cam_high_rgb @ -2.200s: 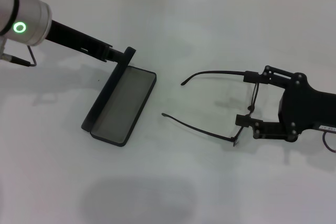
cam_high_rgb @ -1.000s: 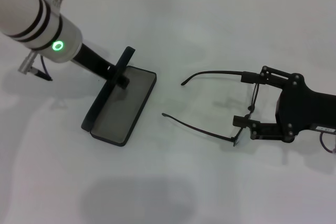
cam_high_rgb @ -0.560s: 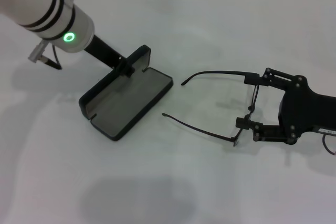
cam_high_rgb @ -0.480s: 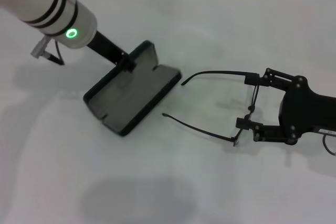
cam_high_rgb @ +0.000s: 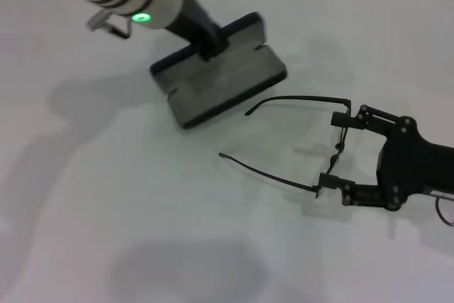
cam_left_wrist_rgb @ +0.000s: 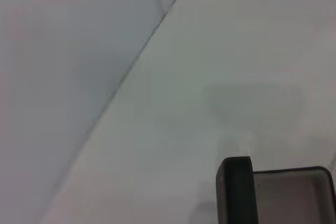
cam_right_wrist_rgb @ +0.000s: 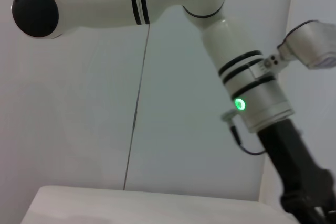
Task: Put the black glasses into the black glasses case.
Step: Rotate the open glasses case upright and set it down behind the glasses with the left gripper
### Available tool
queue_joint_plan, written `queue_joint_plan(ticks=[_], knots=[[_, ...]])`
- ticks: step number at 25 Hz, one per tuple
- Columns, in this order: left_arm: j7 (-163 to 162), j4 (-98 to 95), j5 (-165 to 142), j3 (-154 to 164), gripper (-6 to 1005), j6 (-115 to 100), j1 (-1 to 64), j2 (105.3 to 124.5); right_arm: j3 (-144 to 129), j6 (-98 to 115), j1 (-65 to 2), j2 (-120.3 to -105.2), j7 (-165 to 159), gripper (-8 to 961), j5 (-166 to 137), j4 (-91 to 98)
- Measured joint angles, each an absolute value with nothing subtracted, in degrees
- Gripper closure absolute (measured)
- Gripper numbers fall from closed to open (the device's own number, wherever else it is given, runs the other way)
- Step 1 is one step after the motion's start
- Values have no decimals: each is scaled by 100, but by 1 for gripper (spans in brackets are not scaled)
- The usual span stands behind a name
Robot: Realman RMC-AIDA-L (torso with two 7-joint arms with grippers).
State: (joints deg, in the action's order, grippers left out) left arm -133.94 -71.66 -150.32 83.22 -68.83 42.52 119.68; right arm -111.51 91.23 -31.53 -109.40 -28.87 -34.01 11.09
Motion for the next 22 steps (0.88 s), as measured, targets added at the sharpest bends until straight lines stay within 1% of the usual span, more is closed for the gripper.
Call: queue_joint_plan(ticks=[3, 11, 22], knots=[[-12812, -6995, -15045, 8908, 802, -6287, 4387, 11967, -11149, 9165, -3093, -10957, -2886, 132, -3401, 1121], [-12444, -6180, -15034, 9742, 801, -5731, 4962, 12000, -11144, 9190, -3018, -11067, -2851, 131, -3401, 1118], [-12475, -6167, -14984, 10035, 799, -5597, 4937, 12021, -11144, 9212, -2963, -11080, -2804, 131, -3401, 1116]])
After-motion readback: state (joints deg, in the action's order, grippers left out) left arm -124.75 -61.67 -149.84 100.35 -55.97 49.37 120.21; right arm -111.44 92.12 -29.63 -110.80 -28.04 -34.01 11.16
